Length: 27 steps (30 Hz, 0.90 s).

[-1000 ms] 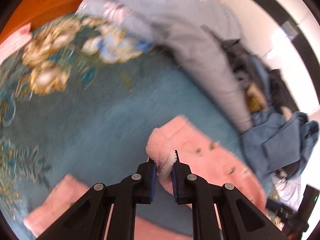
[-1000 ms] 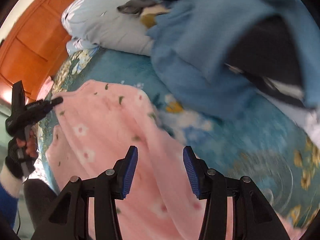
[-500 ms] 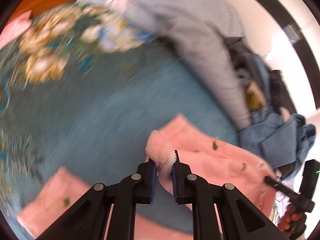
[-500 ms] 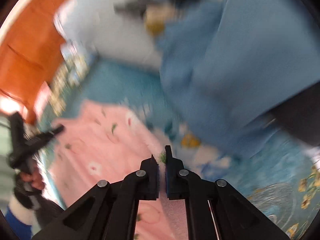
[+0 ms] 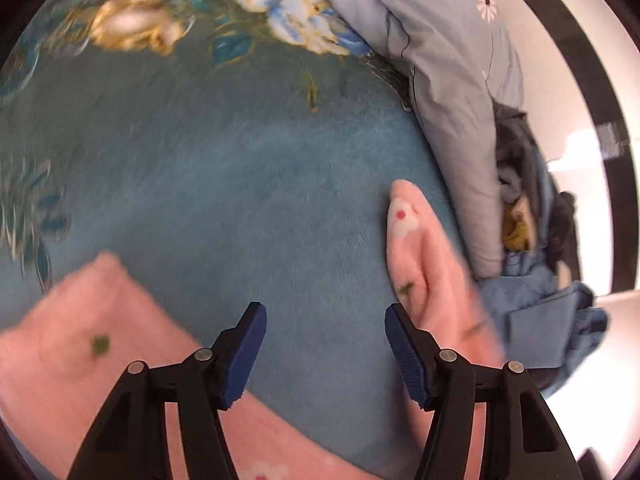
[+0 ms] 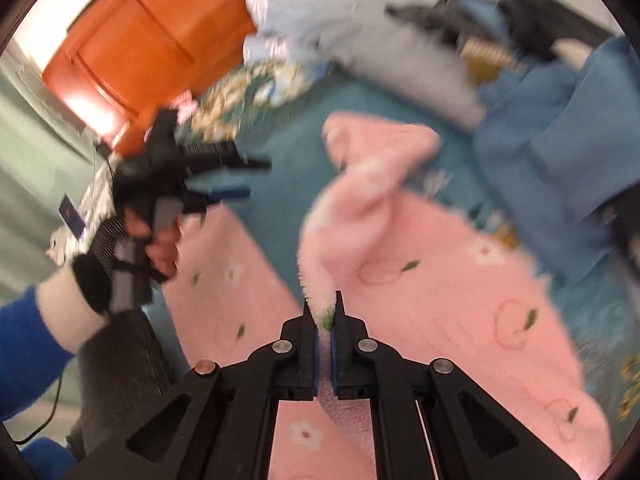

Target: Fold clothes

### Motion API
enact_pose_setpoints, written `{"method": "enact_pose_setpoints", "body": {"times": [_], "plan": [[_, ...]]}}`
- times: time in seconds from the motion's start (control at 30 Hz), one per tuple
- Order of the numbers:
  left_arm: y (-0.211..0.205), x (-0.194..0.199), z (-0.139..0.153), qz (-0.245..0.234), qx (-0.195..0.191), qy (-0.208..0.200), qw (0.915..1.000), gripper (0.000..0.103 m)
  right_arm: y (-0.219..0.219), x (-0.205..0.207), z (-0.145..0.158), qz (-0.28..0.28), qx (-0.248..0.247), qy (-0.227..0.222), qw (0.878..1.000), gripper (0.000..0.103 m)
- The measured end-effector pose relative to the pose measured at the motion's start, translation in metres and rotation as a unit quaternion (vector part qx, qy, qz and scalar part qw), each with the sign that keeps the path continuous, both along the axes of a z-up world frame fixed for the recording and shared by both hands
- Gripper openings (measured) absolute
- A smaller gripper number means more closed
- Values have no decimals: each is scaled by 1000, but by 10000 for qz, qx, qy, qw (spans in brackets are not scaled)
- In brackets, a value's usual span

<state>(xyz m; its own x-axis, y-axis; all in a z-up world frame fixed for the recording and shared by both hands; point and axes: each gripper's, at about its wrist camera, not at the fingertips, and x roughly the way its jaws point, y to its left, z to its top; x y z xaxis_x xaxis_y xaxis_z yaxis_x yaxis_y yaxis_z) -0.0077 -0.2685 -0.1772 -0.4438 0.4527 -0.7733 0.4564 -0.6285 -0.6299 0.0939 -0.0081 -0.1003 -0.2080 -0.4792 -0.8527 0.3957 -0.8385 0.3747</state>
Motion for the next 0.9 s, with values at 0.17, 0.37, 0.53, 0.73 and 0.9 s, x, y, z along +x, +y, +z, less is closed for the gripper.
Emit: {"method": "enact_pose_setpoints", "body": {"times": [0.17, 0.37, 0.53, 0.73, 0.9], "plan": [[30, 3, 21, -388, 193, 457, 9980, 67, -38, 32, -38, 455, 110, -305, 9984, 5], [121, -26, 54, -2009, -901, 677, 9731, 67, -34, 52, -45, 639, 347, -237, 9971, 12], [180, -43, 52, -2881, -1540, 493, 9439, 67, 4, 64, -19, 136, 102, -83, 9998, 52], [213, -41, 29, -3121, -2049, 8, 9277, 65, 91, 75, -6, -996, 419, -140, 9941, 53], [203, -42, 29, -2950, -2152, 14, 9309, 9, 151, 82, -13, -1812, 277, -450, 9820, 53]]}}
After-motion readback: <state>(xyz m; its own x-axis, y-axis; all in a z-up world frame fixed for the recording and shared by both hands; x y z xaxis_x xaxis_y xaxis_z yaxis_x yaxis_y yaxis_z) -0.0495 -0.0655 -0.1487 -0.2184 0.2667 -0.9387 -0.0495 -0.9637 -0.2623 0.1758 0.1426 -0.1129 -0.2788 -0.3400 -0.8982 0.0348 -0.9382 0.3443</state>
